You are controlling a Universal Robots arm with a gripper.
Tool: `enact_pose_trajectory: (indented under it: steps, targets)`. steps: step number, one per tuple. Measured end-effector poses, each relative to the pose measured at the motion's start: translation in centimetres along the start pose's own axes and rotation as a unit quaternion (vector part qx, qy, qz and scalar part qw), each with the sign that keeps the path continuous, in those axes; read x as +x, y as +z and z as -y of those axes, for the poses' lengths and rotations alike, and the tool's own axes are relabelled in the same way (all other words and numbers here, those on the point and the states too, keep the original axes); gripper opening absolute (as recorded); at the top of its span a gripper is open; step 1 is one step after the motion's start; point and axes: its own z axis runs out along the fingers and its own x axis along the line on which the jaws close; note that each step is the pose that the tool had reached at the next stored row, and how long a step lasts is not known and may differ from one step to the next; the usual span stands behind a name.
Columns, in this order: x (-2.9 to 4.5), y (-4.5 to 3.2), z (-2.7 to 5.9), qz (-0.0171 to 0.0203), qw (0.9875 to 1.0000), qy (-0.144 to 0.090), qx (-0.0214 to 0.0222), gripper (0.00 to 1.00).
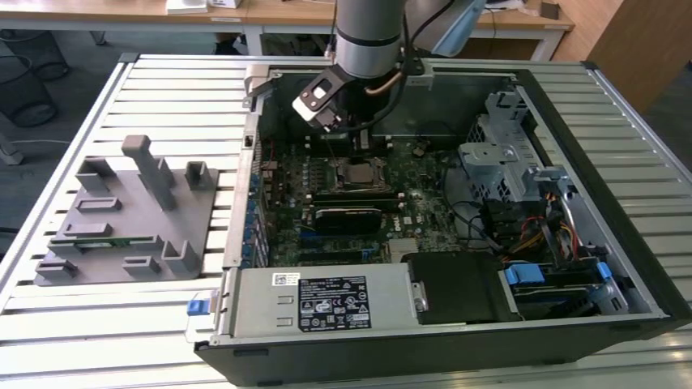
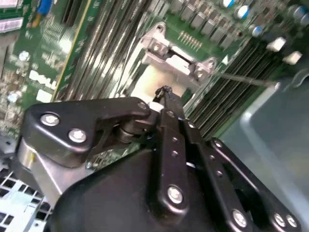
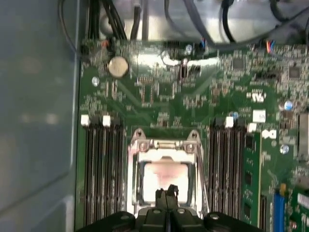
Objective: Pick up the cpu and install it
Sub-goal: 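Close the cpu cover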
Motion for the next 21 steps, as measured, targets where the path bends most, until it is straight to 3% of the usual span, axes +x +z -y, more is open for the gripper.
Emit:
enact_pose_trajectory:
  steps: [9,21]
  targets:
    - [0.01,0.86,0.92,0.0000,1.0000,0.000,-0.0001,0.11]
    - [0.01,1.58,1.28,0.0000,1.0000,0.000,-0.0001,0.11]
